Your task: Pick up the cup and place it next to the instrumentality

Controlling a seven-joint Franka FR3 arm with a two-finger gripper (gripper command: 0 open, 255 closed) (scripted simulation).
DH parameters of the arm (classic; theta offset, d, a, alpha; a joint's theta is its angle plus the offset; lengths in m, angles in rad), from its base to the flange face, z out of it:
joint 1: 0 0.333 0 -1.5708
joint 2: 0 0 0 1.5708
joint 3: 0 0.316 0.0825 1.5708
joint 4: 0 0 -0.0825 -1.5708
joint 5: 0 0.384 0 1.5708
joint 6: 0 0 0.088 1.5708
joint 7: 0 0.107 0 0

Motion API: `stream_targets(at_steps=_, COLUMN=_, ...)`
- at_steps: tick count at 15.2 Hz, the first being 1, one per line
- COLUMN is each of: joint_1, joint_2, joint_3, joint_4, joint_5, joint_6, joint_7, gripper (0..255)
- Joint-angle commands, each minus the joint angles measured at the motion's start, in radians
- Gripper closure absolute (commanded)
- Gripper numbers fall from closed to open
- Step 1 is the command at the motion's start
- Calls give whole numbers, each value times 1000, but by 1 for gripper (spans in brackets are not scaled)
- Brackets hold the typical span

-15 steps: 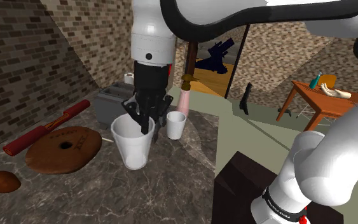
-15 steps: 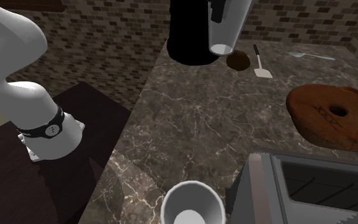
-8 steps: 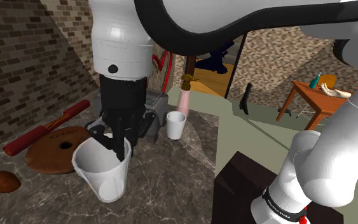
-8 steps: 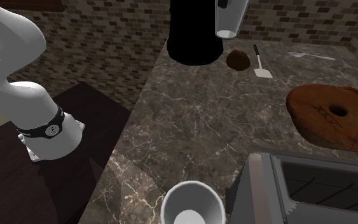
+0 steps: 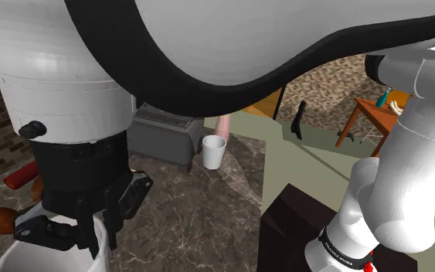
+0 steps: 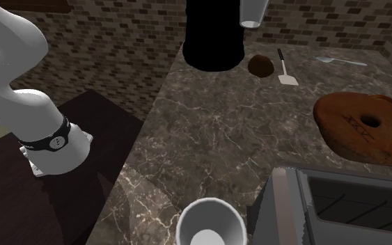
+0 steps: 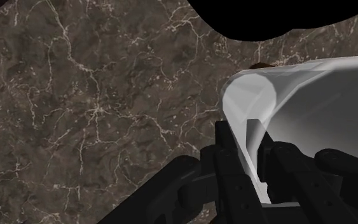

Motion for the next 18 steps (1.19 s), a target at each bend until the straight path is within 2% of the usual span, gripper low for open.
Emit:
stream_targets(at_steps=1, joint_1=13, joint_2=26, joint_3=7, joint_4=14, joint_5=-18, joint_6=11, joint_7=25, gripper=255)
stream_targets(at_steps=18, joint_1=16, joint_2=54, joint_3=4, joint_4=-187, joint_5=-30, joint_6=233, joint_7=14, gripper=255)
